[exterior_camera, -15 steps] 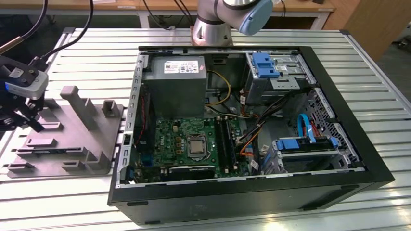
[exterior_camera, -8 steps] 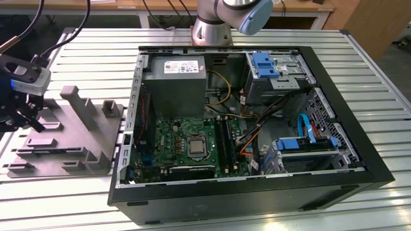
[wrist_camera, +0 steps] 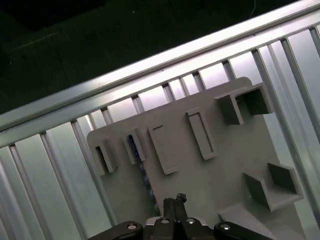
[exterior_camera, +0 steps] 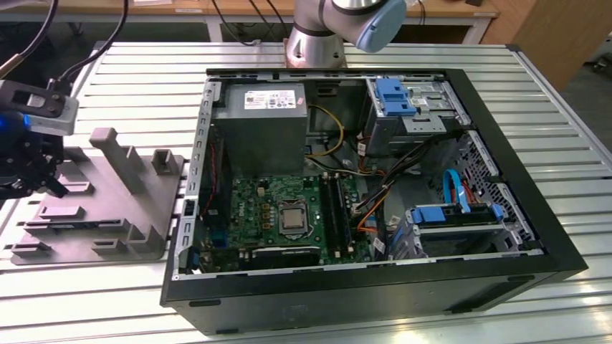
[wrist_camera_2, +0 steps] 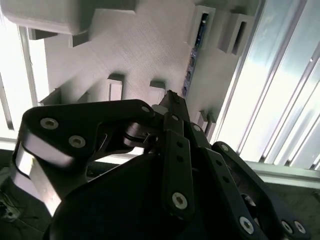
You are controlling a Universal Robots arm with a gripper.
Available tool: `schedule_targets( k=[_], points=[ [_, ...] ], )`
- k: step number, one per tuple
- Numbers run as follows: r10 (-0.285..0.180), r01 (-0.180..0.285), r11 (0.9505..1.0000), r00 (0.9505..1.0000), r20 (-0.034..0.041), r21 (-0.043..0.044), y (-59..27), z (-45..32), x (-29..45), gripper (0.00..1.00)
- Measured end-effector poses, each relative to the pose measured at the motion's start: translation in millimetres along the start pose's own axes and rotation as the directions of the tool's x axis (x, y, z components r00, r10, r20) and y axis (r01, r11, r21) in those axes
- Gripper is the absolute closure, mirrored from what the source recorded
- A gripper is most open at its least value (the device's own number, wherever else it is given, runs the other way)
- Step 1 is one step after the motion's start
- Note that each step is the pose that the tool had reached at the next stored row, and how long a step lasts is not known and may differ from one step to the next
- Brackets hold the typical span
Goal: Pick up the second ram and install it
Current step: 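Pick up the second ram and move it above second insertion slot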
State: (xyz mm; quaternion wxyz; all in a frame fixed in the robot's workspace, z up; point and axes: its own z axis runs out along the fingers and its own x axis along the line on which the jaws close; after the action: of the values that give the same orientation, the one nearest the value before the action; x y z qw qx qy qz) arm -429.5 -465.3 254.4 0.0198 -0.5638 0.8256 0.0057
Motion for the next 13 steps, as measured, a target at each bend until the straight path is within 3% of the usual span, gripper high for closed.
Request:
schedule_targets(
  k=[5,10,13],
  points=[
    [-0.087,0.087,0.9962,0.9962,-0.0026,-0.0063,0.0,2.4,0.1,0.9],
    [-0.169,0.169,0.9855,0.9856,-0.008,-0.0156,0.1,4.9,0.2,0.9],
    [-0.207,0.206,0.9782,0.9781,-0.021,-0.0234,0.0,5.7,0.3,0.9]
  ],
)
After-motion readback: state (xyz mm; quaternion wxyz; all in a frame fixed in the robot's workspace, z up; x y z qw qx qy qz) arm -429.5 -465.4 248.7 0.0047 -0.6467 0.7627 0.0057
